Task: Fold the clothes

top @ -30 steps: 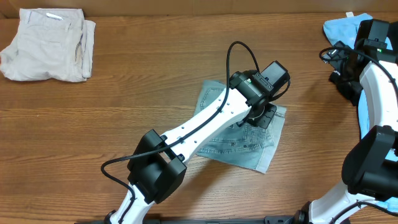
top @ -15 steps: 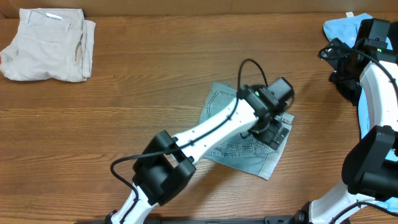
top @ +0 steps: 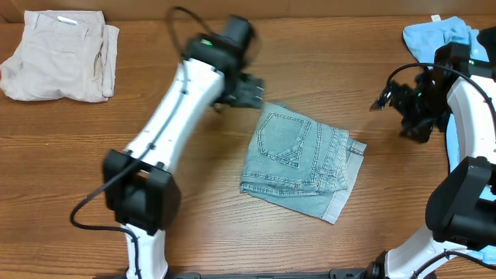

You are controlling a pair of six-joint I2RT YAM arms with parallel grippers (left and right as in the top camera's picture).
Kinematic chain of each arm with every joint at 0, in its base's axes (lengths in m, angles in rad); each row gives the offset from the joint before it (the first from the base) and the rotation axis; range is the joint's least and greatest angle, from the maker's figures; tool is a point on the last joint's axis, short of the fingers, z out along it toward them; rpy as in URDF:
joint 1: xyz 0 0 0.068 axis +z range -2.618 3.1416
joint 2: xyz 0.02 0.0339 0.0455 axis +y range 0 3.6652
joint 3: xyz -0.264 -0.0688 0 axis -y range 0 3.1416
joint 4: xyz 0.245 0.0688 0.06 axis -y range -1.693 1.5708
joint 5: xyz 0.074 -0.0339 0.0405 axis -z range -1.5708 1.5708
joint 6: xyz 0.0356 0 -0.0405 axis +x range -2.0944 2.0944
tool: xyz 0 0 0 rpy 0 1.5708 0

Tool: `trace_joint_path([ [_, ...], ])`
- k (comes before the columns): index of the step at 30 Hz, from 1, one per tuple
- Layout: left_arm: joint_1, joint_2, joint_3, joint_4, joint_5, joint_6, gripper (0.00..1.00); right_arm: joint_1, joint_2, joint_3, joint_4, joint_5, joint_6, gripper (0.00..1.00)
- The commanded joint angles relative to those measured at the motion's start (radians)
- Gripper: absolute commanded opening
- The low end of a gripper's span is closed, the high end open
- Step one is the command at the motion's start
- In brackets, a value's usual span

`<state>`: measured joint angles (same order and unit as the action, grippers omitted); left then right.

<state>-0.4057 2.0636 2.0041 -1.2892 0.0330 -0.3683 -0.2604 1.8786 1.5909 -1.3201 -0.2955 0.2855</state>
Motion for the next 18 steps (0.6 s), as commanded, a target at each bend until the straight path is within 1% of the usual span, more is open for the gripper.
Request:
trace_joint_path([
  [1,0.082,-0.008,0.012,-0.023,-0.002,-0.021,1.00,0.031,-0.006,0.001,-0.071,-0.021,-0.057,1.00],
  [3,0.120,-0.008,0.012,-0.023,0.021,-0.021,1.00,0.058,-0.006,-0.022,-0.068,-0.021,-0.145,1.00],
  [5,0.148,-0.008,0.012,-0.022,0.042,-0.021,1.00,0.089,-0.006,-0.048,-0.066,-0.021,-0.193,1.00],
  [8,0.165,-0.008,0.012,-0.023,0.045,-0.020,1.00,0.144,-0.006,-0.093,-0.029,-0.021,-0.201,0.99],
  [12,0.167,-0.008,0.012,-0.024,0.045,-0.008,1.00,0.199,-0.006,-0.185,0.083,-0.017,-0.207,0.97],
  [18,0.158,-0.008,0.012,-0.032,0.042,0.032,1.00,0.214,-0.005,-0.305,0.138,-0.013,-0.216,0.98],
])
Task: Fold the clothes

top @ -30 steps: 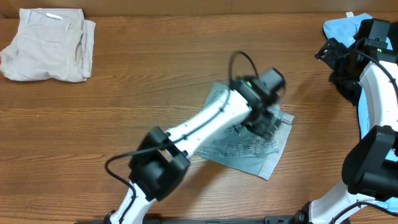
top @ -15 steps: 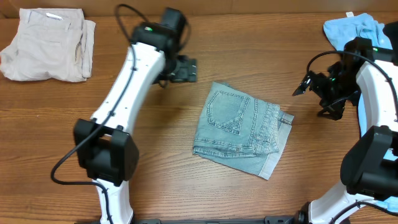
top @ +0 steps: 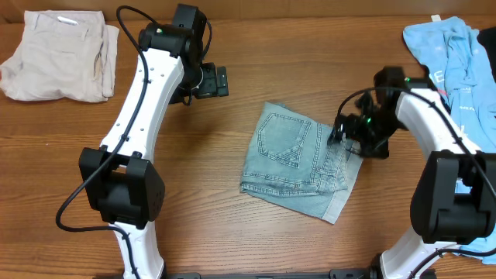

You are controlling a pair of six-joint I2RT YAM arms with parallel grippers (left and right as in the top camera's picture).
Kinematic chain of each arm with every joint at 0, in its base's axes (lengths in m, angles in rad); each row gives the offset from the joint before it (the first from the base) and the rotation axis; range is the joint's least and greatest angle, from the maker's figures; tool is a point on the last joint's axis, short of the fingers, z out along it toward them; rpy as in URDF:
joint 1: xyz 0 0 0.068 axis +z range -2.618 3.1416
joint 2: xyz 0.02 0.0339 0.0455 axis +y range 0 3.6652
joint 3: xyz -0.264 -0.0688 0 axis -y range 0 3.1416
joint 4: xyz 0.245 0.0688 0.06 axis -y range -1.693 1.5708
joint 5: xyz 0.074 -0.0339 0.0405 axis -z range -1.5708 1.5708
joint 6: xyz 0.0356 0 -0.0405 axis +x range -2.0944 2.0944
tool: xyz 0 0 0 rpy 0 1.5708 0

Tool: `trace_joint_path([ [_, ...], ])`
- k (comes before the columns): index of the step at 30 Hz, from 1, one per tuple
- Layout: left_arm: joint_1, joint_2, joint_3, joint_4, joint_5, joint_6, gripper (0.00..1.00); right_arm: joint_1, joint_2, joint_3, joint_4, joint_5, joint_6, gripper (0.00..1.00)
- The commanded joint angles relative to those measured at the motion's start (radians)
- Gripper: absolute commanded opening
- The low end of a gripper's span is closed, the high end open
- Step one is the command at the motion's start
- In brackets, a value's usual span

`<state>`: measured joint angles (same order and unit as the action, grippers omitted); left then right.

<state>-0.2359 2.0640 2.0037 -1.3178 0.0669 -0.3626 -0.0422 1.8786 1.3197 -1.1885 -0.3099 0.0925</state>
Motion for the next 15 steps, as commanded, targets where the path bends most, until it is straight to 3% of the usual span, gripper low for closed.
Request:
trace_joint_path([
  [1,-0.011,-0.009,0.012,-0.003,0.006,0.027,1.00,-0.004,-0.005,-0.050,0.003,0.000,-0.030,0.98],
  [6,-0.011,-0.009,0.012,-0.002,0.003,0.026,1.00,0.009,-0.005,-0.087,-0.010,-0.122,-0.150,0.98],
  [15,-0.011,-0.009,0.012,-0.006,0.003,0.027,1.00,0.053,-0.004,-0.176,0.085,-0.125,-0.145,0.98],
])
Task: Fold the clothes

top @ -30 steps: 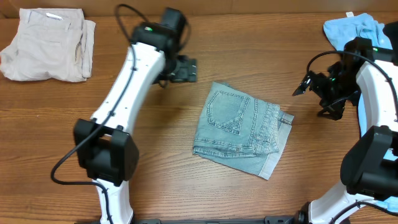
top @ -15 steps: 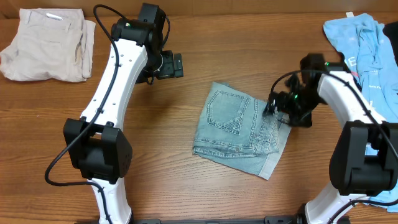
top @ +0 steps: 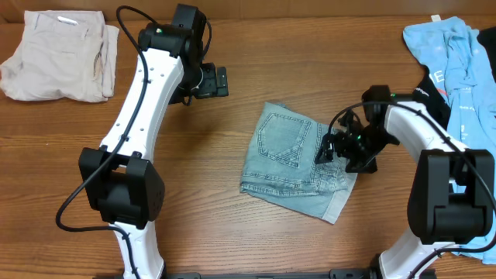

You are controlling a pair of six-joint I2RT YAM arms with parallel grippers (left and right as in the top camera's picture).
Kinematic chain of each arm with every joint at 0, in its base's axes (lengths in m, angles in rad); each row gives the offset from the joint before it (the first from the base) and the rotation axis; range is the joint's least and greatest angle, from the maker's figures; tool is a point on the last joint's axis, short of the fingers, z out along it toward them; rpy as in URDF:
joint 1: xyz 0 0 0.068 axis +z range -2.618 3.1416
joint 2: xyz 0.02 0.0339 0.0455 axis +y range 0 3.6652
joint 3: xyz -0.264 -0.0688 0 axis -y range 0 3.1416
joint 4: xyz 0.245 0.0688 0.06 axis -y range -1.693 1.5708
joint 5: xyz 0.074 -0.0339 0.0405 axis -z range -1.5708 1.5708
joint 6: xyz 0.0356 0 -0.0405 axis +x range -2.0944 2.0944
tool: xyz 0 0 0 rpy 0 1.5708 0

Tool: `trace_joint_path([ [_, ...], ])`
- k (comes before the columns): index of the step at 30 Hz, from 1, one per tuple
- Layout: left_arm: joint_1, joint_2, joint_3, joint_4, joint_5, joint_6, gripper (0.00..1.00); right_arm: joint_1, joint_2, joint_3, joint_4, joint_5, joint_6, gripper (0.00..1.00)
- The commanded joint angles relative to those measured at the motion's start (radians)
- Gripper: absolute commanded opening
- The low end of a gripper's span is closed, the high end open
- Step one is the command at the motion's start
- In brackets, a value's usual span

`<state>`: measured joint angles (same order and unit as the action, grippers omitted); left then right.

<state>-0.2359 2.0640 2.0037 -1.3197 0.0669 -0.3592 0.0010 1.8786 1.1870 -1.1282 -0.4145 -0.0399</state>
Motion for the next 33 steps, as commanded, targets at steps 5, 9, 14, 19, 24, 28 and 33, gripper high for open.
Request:
trace_joint_path([
  [5,-0.009,-0.009,0.012,-0.012,0.003,0.035,1.00,0.010,-0.004,-0.077,0.060,-0.022,-0.001,0.64],
  [9,-0.010,-0.009,0.012,-0.011,0.003,0.042,1.00,0.006,-0.004,-0.066,0.053,-0.019,0.026,0.43],
  [14,-0.010,-0.009,0.012,-0.012,0.003,0.042,1.00,-0.011,-0.004,0.000,-0.010,0.012,0.037,0.04],
  [19,-0.010,-0.009,0.012,-0.012,0.003,0.042,1.00,-0.023,-0.005,0.097,-0.085,0.013,0.047,0.04],
  [24,-0.010,-0.009,0.012,-0.012,0.003,0.042,1.00,-0.017,-0.005,0.206,-0.212,0.009,0.079,0.04],
  [28,-0.009,-0.009,0.012,-0.011,0.003,0.042,1.00,0.001,-0.039,0.278,-0.286,0.009,0.124,0.04],
  [33,-0.009,-0.009,0.012,-0.011,0.003,0.042,1.00,0.026,-0.173,0.290,-0.300,0.010,0.211,0.04],
])
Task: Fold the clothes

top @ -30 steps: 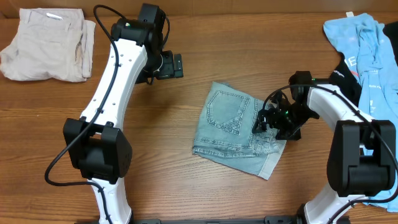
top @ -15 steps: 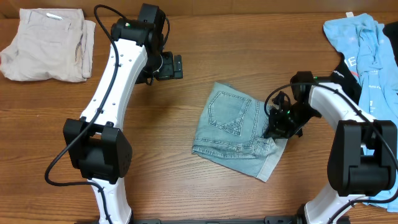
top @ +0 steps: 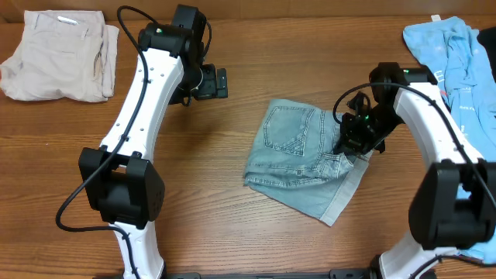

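Folded light-blue denim shorts [top: 298, 151] lie in the middle of the table, back pocket up, rotated and rumpled at the right side. My right gripper [top: 346, 145] presses on their right edge near the waistband; whether its fingers hold cloth cannot be told from overhead. My left gripper [top: 219, 81] hovers over bare wood up and left of the shorts, apart from them, and looks open and empty.
A folded beige garment [top: 58, 54] lies at the far left corner. A heap of light-blue and dark clothes [top: 457, 54] sits at the far right edge. The wooden table [top: 232, 225] shows bare between them.
My right gripper shifted slightly right and up at the shorts' right edge. The shorts turned and slid up-right with it, their top edge now flatter. The left arm stayed put.
First my left gripper was at the shorts' top-left corner and my right gripper was off by the blue heap. Then the left arm had withdrawn up-left and the right gripper reached the shorts' right edge. It then lay further onto them, and now the shorts are turned.
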You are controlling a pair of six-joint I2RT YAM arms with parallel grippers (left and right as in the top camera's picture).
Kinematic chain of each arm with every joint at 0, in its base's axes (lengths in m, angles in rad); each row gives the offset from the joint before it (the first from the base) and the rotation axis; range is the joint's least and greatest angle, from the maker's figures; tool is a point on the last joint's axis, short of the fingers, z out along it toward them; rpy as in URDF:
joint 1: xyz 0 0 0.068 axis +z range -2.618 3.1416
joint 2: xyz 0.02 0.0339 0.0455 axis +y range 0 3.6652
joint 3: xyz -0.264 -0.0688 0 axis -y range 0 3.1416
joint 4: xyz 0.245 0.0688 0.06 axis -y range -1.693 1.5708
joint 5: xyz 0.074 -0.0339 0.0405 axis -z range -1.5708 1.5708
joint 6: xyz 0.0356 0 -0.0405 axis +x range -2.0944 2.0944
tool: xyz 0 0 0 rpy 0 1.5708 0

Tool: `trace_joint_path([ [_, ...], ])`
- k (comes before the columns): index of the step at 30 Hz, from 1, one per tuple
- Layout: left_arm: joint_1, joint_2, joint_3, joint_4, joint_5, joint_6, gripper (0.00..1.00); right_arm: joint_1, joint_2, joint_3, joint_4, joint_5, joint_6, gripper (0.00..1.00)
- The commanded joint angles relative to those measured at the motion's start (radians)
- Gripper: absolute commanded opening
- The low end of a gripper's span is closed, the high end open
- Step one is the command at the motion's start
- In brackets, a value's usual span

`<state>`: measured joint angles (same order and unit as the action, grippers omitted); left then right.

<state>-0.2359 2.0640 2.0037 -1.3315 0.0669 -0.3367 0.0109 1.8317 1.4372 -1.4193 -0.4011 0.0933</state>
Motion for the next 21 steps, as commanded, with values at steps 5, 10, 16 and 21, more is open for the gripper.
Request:
trace_joint_path([
  [5,-0.008,-0.009,0.012,0.003,0.003,0.019,1.00,0.060,-0.274,0.039,-0.057,0.070,0.220,0.04],
  [10,-0.008,-0.009,0.012,0.016,0.003,0.019,1.00,0.142,-0.364,-0.016,-0.097,0.232,0.444,0.04],
  [16,-0.008,-0.009,0.012,0.015,0.003,0.020,1.00,0.232,-0.381,-0.161,-0.095,0.352,0.775,0.04],
  [21,-0.008,-0.009,0.012,0.015,0.003,0.027,1.00,0.257,-0.380,-0.265,-0.067,0.405,0.895,0.04],
])
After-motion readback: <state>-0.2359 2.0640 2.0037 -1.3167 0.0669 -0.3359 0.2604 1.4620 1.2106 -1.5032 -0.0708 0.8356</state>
